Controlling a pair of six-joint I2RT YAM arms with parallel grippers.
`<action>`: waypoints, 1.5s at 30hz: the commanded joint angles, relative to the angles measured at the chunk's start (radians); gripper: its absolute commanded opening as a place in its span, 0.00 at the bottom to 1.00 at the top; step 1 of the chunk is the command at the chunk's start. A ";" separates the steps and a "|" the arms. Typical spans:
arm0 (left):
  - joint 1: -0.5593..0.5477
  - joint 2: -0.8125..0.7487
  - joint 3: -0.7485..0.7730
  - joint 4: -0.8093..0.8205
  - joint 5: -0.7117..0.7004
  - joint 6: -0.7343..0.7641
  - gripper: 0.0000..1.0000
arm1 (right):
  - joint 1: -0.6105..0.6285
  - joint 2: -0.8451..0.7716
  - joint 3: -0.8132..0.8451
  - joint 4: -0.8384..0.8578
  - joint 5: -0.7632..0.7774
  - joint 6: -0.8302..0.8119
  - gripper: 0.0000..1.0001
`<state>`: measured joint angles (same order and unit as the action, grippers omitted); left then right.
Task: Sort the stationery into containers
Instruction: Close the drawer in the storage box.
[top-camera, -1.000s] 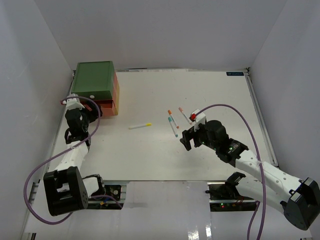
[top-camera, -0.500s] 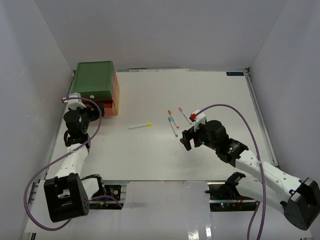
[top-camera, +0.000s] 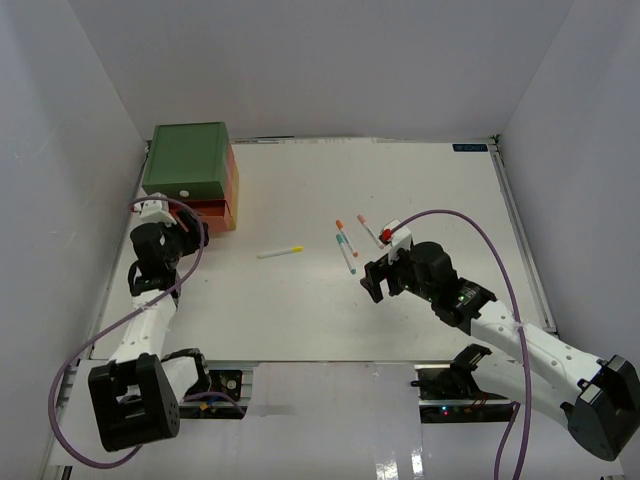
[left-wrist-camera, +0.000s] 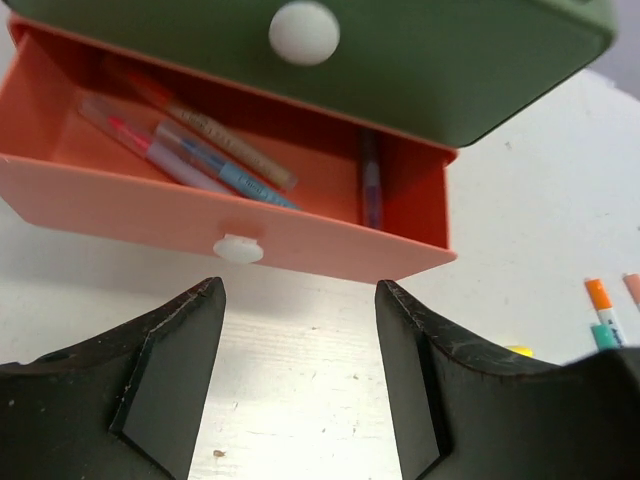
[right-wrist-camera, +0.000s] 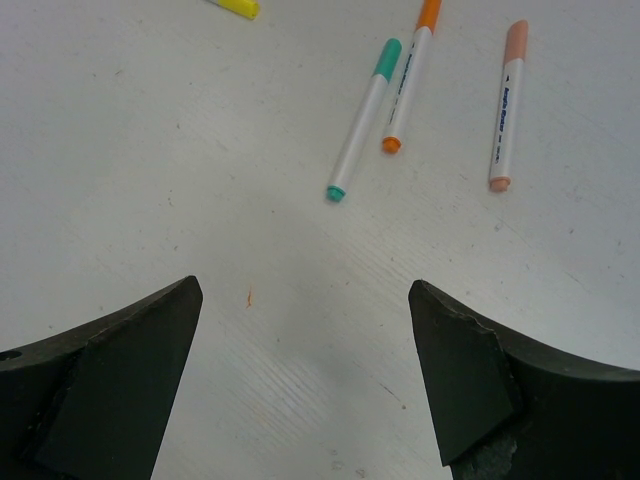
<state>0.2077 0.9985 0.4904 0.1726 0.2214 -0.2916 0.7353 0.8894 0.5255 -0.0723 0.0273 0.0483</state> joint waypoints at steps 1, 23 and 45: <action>0.006 0.049 0.016 0.017 -0.002 0.019 0.73 | -0.001 -0.023 -0.005 0.043 0.011 -0.005 0.91; 0.006 0.284 0.016 0.435 0.029 -0.044 0.75 | -0.001 0.005 -0.002 0.043 0.013 -0.010 0.90; 0.007 0.402 0.022 0.588 0.052 -0.073 0.79 | -0.001 0.037 0.001 0.043 0.013 -0.013 0.91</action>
<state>0.2077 1.3968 0.4911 0.7162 0.2558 -0.3637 0.7353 0.9241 0.5255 -0.0715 0.0277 0.0448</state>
